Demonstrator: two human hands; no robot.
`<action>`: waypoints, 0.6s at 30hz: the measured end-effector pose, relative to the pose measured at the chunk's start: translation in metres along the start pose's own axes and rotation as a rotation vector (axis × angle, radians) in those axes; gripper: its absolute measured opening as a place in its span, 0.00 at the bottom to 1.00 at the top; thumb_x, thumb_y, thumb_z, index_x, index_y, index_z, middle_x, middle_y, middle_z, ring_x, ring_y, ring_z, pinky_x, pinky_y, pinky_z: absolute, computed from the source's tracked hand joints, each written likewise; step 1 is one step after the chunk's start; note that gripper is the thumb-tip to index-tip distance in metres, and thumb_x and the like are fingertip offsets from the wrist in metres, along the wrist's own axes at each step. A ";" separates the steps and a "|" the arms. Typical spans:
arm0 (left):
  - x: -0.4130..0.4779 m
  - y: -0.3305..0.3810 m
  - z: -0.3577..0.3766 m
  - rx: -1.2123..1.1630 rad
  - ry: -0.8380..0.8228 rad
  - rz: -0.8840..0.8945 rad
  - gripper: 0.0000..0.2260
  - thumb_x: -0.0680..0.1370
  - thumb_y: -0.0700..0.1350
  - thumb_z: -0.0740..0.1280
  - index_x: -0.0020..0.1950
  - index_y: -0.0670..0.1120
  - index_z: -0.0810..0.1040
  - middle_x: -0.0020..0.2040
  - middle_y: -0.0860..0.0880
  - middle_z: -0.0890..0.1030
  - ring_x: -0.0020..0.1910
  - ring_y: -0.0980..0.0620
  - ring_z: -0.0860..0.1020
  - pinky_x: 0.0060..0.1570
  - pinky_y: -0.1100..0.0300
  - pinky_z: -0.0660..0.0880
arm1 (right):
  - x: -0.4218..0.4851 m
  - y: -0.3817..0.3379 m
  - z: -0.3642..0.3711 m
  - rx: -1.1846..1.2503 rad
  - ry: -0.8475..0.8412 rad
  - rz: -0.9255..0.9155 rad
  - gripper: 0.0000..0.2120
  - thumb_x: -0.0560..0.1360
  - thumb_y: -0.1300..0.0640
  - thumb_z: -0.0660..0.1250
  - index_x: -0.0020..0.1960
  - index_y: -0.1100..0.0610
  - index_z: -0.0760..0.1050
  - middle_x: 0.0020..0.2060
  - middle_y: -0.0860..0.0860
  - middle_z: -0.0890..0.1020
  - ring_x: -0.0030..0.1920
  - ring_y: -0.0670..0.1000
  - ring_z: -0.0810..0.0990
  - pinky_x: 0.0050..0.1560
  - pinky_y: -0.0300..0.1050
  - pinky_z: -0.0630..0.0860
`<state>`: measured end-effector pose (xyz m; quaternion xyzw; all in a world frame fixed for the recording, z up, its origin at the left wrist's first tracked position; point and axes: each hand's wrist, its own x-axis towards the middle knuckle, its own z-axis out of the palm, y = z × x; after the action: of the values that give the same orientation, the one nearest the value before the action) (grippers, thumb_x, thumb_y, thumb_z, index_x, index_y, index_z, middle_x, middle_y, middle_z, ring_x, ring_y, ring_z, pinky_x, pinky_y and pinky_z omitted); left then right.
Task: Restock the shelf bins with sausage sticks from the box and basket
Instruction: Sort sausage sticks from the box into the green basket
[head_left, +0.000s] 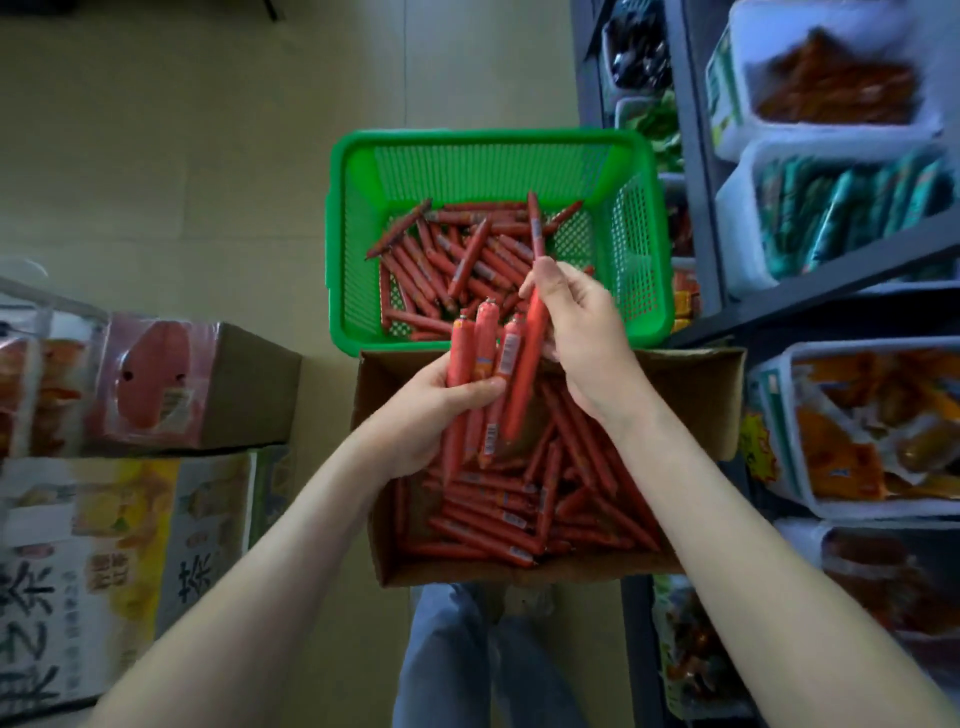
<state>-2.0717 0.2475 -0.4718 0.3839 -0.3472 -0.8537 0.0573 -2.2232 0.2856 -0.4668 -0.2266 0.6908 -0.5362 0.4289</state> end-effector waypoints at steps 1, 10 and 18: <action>0.007 0.012 0.004 0.012 -0.018 -0.002 0.17 0.70 0.39 0.68 0.58 0.40 0.74 0.48 0.40 0.81 0.45 0.45 0.81 0.50 0.49 0.78 | 0.014 -0.006 0.003 -0.046 0.038 -0.019 0.14 0.77 0.44 0.60 0.38 0.49 0.75 0.27 0.48 0.69 0.31 0.52 0.69 0.35 0.47 0.69; 0.115 0.077 -0.008 0.101 0.231 0.050 0.07 0.76 0.33 0.66 0.51 0.41 0.73 0.35 0.44 0.79 0.30 0.50 0.80 0.31 0.57 0.79 | 0.078 -0.007 -0.010 -0.228 0.144 -0.081 0.14 0.77 0.62 0.60 0.62 0.52 0.72 0.43 0.45 0.76 0.45 0.48 0.78 0.52 0.52 0.78; 0.133 0.052 -0.005 0.724 0.487 0.019 0.23 0.77 0.44 0.66 0.71 0.48 0.65 0.60 0.49 0.74 0.56 0.51 0.74 0.54 0.59 0.71 | -0.016 0.059 -0.059 -0.362 0.309 -0.383 0.10 0.76 0.61 0.58 0.56 0.55 0.72 0.47 0.52 0.77 0.50 0.50 0.78 0.54 0.44 0.74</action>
<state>-2.1703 0.1575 -0.5233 0.5661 -0.6041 -0.5609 0.0069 -2.2557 0.3489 -0.5129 -0.3415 0.7768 -0.5036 0.1625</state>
